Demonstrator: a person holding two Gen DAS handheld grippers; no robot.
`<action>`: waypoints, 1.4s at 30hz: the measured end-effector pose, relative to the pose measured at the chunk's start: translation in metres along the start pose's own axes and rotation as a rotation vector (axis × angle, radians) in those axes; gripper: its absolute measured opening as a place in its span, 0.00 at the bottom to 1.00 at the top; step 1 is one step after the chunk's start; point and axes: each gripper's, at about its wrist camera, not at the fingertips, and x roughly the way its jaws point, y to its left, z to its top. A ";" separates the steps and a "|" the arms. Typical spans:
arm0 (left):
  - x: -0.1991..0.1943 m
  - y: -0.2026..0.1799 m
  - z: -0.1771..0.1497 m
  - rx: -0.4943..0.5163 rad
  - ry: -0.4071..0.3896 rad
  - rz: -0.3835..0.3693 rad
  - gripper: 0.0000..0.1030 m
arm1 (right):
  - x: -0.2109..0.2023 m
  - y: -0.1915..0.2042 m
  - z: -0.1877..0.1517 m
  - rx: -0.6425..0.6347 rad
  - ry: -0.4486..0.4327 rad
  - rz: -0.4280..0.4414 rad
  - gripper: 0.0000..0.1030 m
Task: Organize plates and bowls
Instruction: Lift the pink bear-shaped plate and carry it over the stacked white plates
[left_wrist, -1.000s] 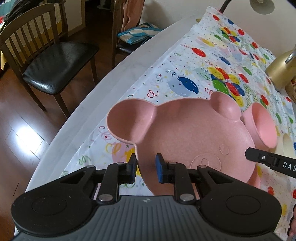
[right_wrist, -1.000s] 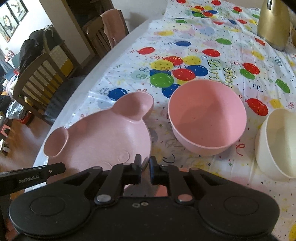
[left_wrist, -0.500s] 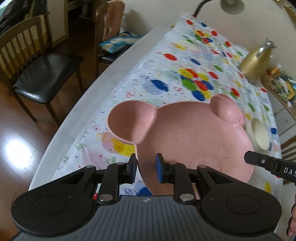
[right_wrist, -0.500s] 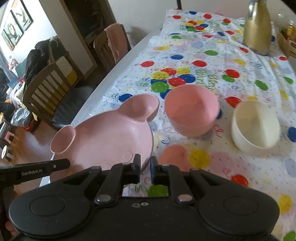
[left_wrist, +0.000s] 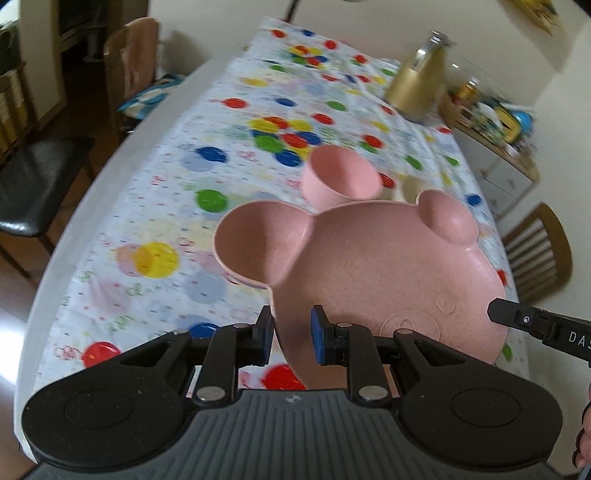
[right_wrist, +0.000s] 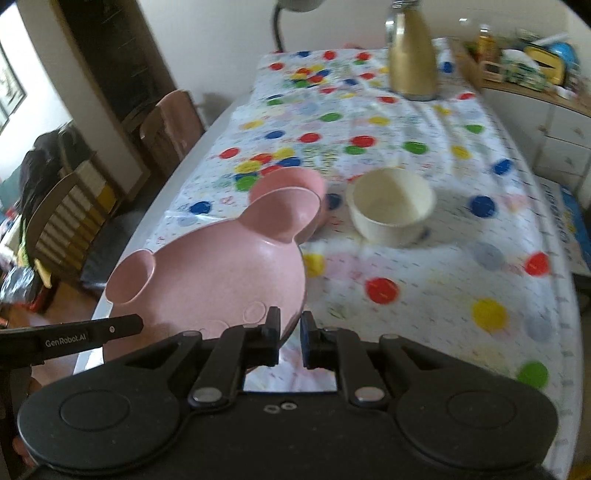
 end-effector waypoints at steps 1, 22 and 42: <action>-0.001 -0.006 -0.003 0.013 0.004 -0.009 0.20 | -0.005 -0.004 -0.004 0.012 -0.006 -0.009 0.09; 0.029 -0.124 -0.041 0.252 0.095 -0.147 0.20 | -0.069 -0.103 -0.082 0.262 -0.066 -0.182 0.09; 0.093 -0.170 -0.066 0.316 0.192 -0.117 0.20 | -0.044 -0.173 -0.120 0.382 -0.009 -0.175 0.09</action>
